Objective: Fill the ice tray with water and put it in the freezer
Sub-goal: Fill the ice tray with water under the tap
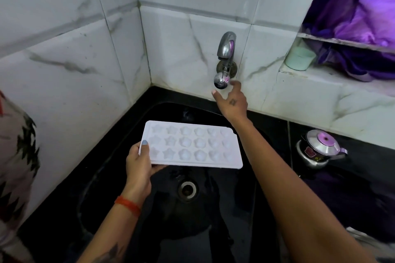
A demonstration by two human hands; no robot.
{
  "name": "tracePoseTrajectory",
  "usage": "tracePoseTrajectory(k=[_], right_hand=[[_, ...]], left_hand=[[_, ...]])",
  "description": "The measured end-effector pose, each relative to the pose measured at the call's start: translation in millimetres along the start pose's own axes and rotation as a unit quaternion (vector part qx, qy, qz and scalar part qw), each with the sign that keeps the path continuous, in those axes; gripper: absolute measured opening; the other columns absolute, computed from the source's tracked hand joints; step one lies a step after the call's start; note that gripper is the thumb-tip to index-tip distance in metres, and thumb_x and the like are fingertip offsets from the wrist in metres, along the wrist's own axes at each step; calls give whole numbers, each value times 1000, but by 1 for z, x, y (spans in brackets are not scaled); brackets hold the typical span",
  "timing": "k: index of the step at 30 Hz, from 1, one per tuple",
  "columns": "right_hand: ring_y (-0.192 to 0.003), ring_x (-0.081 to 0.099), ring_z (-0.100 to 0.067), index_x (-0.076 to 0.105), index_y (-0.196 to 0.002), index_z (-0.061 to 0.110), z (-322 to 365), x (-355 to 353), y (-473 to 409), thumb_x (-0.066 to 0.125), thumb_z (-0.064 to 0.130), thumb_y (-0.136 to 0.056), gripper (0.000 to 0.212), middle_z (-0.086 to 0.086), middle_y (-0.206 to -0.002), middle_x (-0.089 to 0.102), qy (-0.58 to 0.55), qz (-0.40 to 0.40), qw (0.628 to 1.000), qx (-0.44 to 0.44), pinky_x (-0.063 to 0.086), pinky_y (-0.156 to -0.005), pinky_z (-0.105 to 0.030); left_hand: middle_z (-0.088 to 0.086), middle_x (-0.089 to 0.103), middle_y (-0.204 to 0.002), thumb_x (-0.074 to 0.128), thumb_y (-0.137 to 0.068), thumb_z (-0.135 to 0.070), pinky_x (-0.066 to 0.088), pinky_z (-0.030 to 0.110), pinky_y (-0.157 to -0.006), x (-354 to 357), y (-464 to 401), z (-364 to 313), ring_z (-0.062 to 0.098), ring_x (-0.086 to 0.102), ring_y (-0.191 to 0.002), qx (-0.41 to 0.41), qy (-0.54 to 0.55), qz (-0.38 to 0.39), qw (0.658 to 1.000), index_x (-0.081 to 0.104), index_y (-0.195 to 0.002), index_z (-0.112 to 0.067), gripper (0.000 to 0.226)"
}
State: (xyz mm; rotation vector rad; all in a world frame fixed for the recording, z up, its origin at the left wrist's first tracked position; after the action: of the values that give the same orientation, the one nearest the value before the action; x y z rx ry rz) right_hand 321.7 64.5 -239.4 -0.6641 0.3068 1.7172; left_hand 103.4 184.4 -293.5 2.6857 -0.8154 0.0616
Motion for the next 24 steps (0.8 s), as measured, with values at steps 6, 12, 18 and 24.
tracePoseTrajectory(k=[6, 12, 18, 24], right_hand=[[-116, 52, -38, 18, -148, 24, 1, 16, -49, 50, 43, -94, 66, -18, -128, 56, 120, 56, 991, -28, 41, -89, -33], [-99, 58, -39, 38, -138, 23, -5, 16, -60, 49, 31, -93, 47, -21, -109, 62, 199, 29, 972, -118, 39, -75, -31], [-96, 57, -38, 44, -132, 22, -8, 18, -68, 47, 27, -91, 41, -24, -107, 60, 257, 42, 955, -142, 32, -68, -28], [-107, 54, -37, 38, -139, 30, -8, 9, -66, 51, 26, -94, 47, -22, -119, 57, 231, 93, 961, -123, 40, -81, -30]], left_hand=[[1, 61, -98, 38, -100, -25, 51, 30, -60, -4, -6, 2, 14, 61, -87, -6, -3, 2, 1000, 50, -116, -7, 27], [3, 62, -101, 40, -100, -25, 52, 28, -58, -7, -9, 6, 15, 62, -88, -12, -4, 6, 1000, 50, -114, -7, 25], [8, 61, -106, 40, -100, -25, 51, 30, -60, -9, -11, 7, 17, 62, -90, -21, -4, 0, 1000, 49, -118, -4, 29], [9, 61, -106, 40, -100, -24, 51, 32, -60, -14, -7, 9, 17, 62, -88, -20, -7, -1, 1000, 49, -119, -4, 30]])
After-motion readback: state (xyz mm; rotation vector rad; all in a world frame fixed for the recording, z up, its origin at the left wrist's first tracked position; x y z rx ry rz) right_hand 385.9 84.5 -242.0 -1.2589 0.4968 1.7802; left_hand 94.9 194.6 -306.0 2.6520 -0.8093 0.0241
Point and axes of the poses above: each hand's wrist, its own y-axis away from the middle knuckle, its own x-axis out of the palm, z = x × y, the point moved 2 cm from there along -y, towards the middle knuckle
